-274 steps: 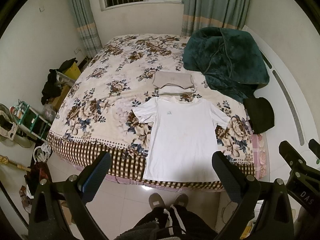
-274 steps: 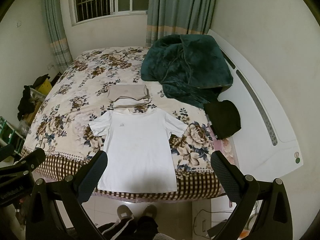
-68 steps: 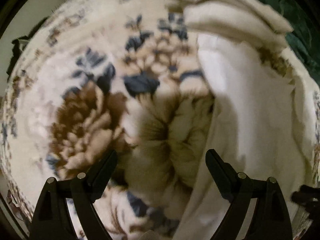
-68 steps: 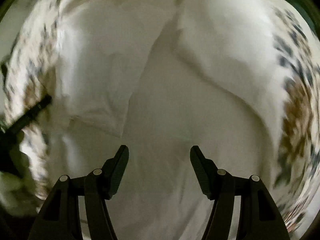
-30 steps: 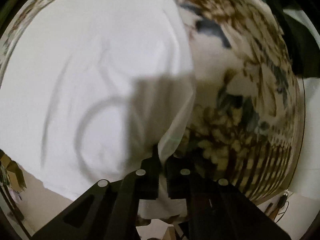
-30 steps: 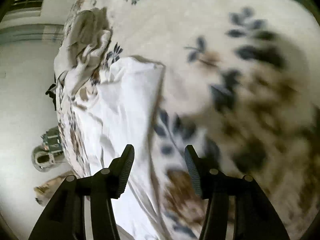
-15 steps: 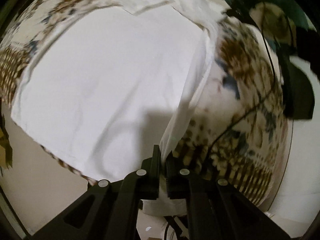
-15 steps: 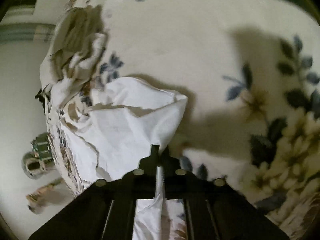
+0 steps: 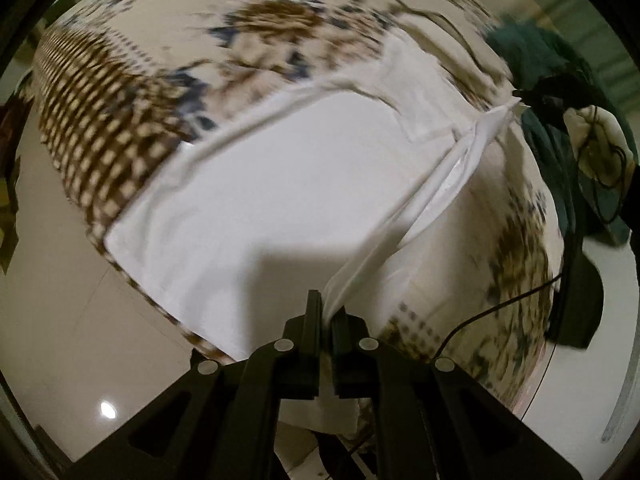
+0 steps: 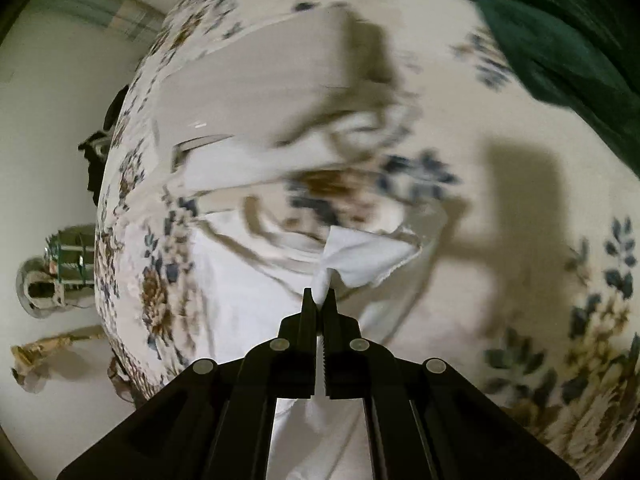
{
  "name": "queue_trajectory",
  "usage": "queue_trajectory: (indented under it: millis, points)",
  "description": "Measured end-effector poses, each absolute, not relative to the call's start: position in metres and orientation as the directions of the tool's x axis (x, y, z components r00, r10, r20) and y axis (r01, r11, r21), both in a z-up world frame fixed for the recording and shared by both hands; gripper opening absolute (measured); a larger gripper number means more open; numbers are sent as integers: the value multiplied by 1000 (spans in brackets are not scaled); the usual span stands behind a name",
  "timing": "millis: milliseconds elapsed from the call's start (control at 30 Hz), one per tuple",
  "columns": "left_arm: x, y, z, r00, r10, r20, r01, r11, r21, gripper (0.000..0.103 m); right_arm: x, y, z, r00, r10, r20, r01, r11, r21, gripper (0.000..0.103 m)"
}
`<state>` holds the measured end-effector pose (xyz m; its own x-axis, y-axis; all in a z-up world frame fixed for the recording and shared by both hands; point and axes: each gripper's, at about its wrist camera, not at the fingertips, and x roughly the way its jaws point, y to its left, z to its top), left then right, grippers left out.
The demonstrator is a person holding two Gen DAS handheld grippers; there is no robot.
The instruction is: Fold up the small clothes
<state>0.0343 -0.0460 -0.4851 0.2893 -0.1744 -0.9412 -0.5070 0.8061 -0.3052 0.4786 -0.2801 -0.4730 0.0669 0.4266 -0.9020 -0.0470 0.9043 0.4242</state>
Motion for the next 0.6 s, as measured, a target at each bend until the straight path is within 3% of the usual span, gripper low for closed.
queue_trajectory:
  millis: [233,533,600]
  points:
    - [36,33,-502,274,-203,-940,-564,758,-328,2,494,-147,-476,56,339,-939,-112,937,332,2]
    - [42,107,-559,192,-251,-949,-603,733,-316,2,502,-28,-538,8,177,-984,-151,973,173,2]
    - [41,122,-580,159,-297,-942,-624,709,-329,7,501,-16,-552,-21,123,-992,-170,978,125,4]
